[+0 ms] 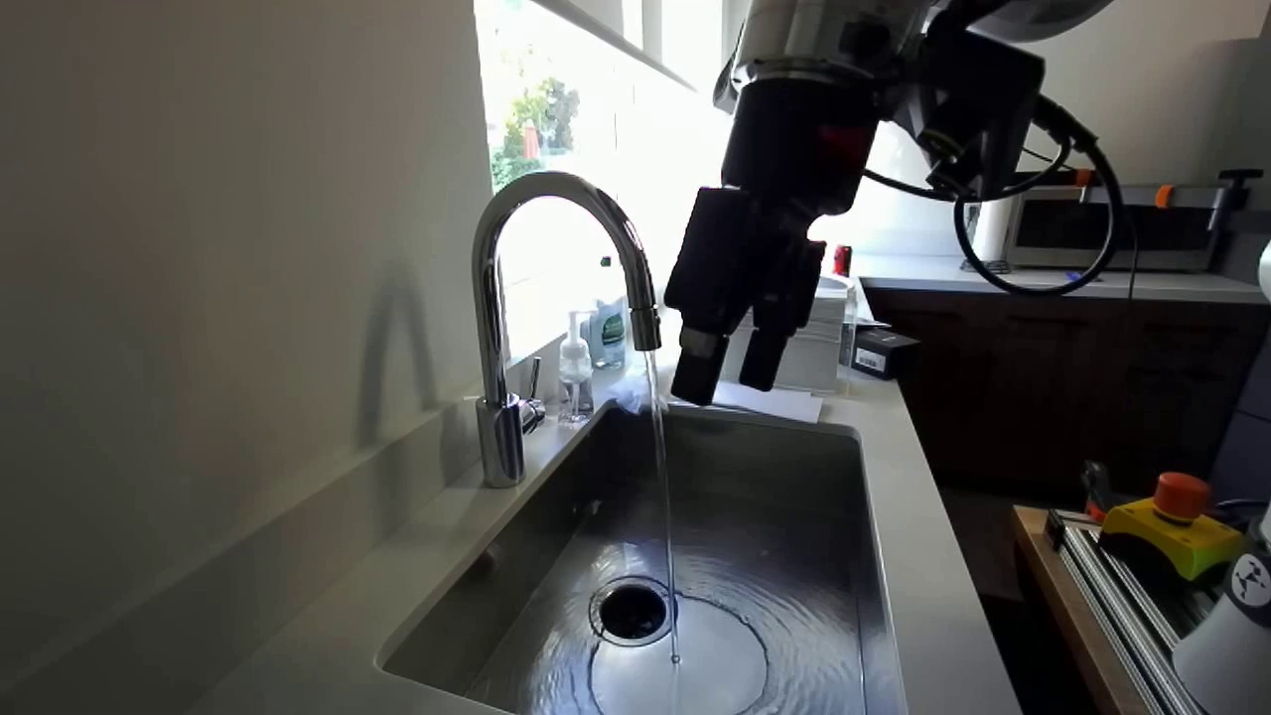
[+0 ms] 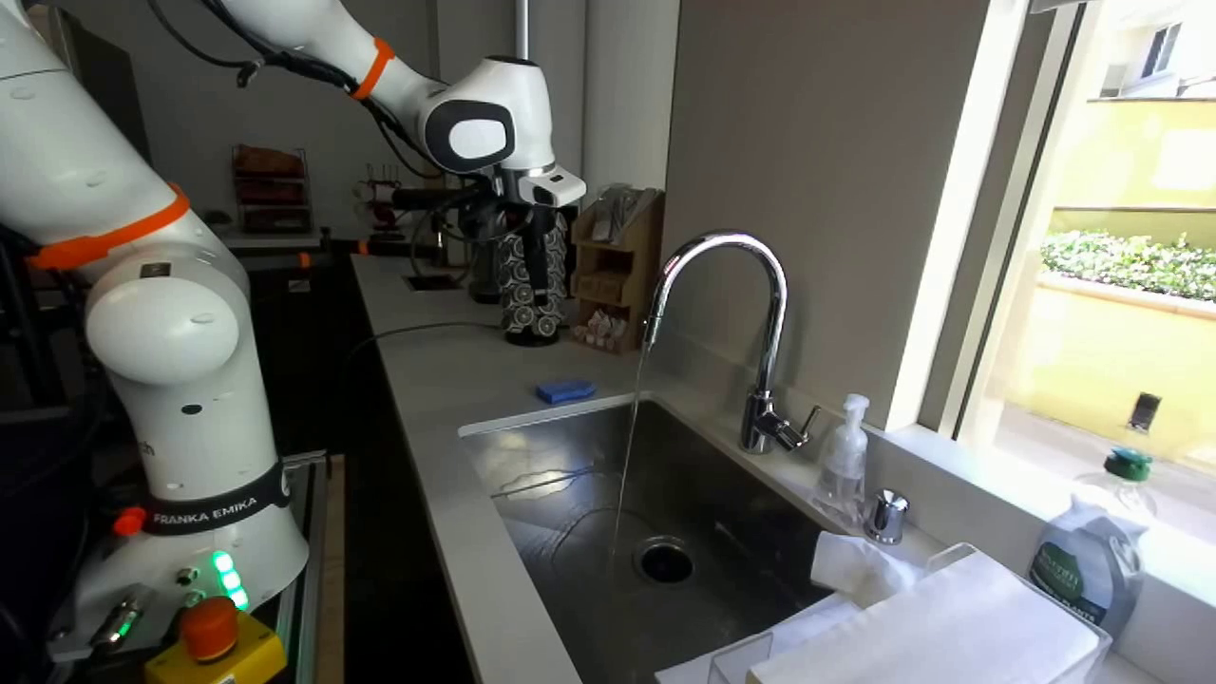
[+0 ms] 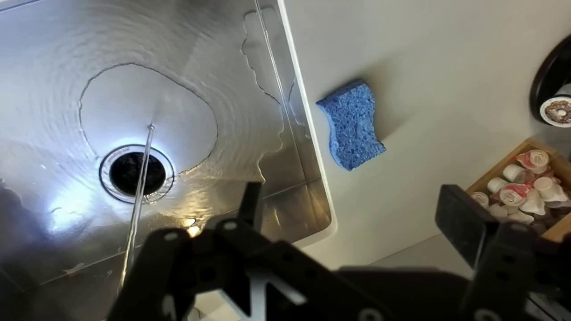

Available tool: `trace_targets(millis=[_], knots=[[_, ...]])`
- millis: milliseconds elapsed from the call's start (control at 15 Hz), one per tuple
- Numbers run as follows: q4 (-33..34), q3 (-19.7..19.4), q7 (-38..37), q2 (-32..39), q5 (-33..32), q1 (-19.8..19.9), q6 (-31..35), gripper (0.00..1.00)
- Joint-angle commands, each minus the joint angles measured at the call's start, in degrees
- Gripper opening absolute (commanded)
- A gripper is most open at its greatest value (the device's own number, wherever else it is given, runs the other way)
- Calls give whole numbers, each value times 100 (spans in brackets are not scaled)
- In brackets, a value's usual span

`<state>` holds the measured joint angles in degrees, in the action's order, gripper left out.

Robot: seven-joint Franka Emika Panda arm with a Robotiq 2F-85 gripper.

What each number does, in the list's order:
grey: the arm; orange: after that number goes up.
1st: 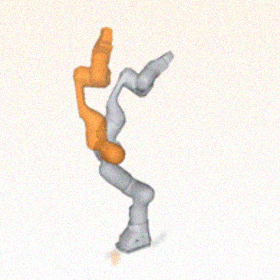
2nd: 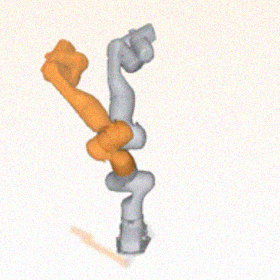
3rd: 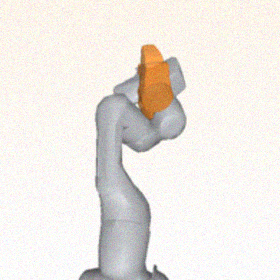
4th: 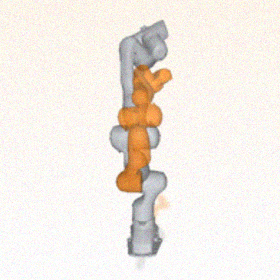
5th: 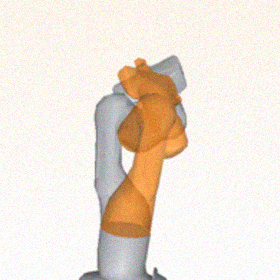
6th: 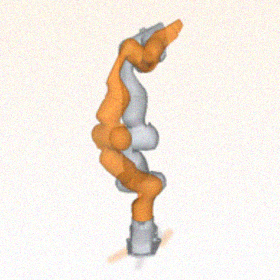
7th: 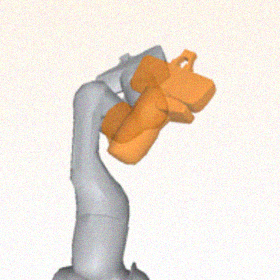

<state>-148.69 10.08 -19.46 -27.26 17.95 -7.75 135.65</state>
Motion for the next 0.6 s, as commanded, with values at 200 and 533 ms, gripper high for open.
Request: trace_targets(millis=[200, 533], knots=[[-253, -183, -394, -578, -511, 637, -119, 100], [-195, -506, 25, -754, -1342, 1307, -7, 100]])
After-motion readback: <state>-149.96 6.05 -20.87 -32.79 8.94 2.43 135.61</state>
